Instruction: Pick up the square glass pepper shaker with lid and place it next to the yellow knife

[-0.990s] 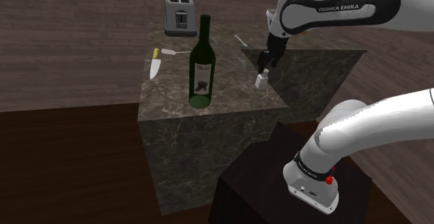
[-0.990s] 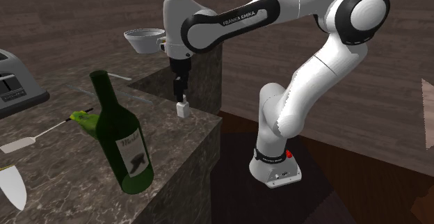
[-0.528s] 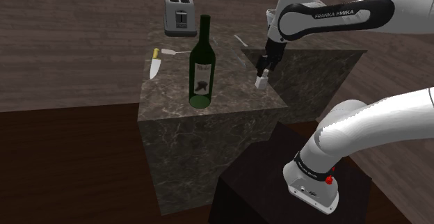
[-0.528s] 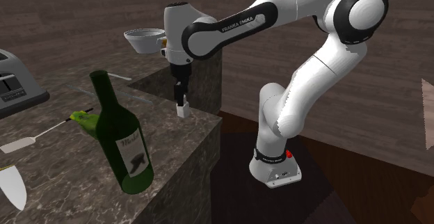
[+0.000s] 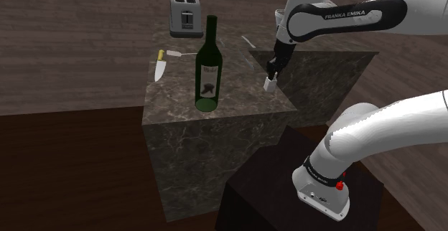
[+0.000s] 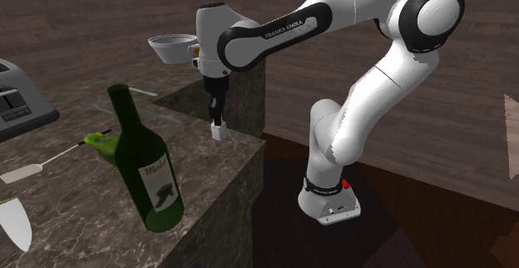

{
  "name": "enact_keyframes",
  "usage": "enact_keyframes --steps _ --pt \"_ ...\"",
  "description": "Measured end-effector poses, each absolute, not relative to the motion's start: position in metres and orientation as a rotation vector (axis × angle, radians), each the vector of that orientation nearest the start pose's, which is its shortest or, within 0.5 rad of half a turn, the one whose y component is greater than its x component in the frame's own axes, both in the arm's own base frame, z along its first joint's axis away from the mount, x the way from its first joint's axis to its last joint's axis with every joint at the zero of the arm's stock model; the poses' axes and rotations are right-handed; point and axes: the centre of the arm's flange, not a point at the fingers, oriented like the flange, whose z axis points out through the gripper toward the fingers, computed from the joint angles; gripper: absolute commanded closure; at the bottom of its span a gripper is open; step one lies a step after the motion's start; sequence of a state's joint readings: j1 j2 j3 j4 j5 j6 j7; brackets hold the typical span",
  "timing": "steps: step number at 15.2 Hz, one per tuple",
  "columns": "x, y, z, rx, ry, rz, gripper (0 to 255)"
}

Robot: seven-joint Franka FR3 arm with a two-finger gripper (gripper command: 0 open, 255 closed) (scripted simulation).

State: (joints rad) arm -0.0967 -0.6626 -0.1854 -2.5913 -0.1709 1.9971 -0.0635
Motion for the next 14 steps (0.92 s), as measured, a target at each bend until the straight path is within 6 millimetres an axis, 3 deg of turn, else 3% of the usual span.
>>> enact_keyframes --steps 6,14 --pt "0.339 -0.111 0.473 -3.188 0.187 -0.089 255" --pt "0.339 -0.111 0.512 -3.188 0.188 -0.090 255"
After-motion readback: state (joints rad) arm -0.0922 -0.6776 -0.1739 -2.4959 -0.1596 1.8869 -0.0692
